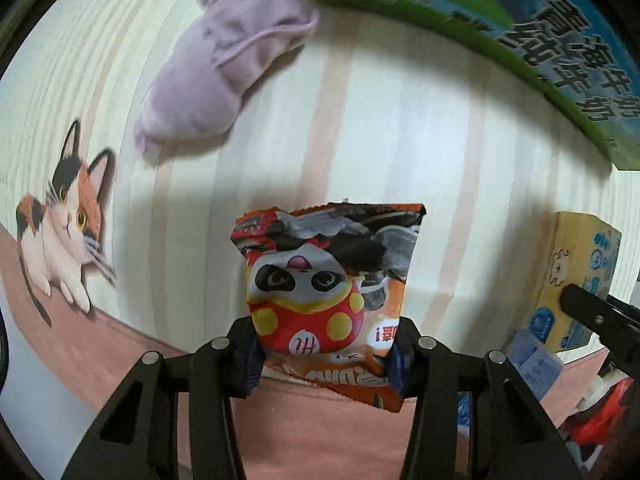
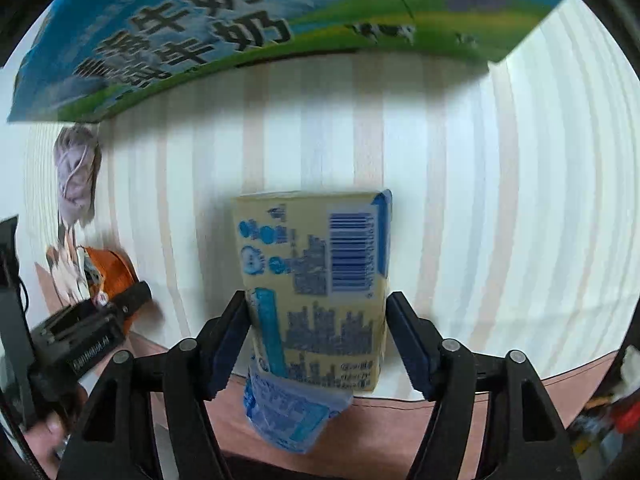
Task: Organize soft objects
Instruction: 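Carry the panda bag and milk carton into the box and release both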
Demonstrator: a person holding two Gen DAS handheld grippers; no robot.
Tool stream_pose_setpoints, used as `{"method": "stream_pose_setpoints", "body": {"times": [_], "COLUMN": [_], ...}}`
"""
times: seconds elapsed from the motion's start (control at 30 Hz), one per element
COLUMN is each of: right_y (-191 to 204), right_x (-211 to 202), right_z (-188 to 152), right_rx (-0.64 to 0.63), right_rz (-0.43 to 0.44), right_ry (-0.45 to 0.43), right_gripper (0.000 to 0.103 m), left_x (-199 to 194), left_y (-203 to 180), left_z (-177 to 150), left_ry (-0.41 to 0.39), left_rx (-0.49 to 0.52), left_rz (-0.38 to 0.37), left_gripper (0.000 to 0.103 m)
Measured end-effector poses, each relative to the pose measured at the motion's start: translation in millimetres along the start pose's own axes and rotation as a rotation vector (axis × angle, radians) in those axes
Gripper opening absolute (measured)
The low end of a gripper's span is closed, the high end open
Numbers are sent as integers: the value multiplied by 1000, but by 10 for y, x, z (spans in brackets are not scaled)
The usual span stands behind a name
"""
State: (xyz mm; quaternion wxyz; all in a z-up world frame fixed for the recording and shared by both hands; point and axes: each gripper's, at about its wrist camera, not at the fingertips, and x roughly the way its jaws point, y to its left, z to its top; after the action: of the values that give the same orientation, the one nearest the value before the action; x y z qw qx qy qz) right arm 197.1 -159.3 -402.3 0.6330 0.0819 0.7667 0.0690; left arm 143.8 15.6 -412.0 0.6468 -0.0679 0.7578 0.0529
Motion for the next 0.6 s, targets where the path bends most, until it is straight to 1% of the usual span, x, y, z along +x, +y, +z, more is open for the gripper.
{"method": "stream_pose_setpoints", "body": {"times": [0.07,0.1,0.17,0.23,0.3,0.37,0.4,0.43,0.47,0.5,0.53,0.6], "right_y": [11,37,126,172,218,281,324,352,418,442,477,547], "right_x": [79,92,119,68,-70,-366,-542,-741,-977,-1170,-1412,-1711], "right_z": [12,-13,-19,-99,-202,-299,-346,-376,-363,-376,-355,-253], "right_rx": [6,3,-23,-36,-46,-70,-86,-103,-122,-135,-147,-161], "right_rz": [-26,-42,-86,-63,-15,52,80,100,116,129,148,163], "right_ry": [-15,-32,-50,-56,-60,-86,-109,-140,-176,-212,-253,-298], "right_gripper": [72,69,67,66,66,66,66,66,66,66,66,66], "left_x": [12,22,0,-82,-267,-620,-774,-1011,-1164,-1386,-1563,-1910], "left_y": [-96,-131,-84,-67,-114,-191,-224,-271,-314,-387,-443,-500], "left_z": [-6,15,-27,-87,-190,-261,-287,-310,-302,-268,-214,18], "left_ry": [-3,-5,-10,-18,-37,-76,-97,-132,-155,-189,-236,-285], "left_rx": [11,16,15,20,32,56,68,85,97,116,126,146], "left_rz": [1,-1,-4,-10,-48,-121,-146,-178,-199,-223,-226,-255], "left_gripper": [45,44,42,42,41,41,41,41,41,41,41,41]}}
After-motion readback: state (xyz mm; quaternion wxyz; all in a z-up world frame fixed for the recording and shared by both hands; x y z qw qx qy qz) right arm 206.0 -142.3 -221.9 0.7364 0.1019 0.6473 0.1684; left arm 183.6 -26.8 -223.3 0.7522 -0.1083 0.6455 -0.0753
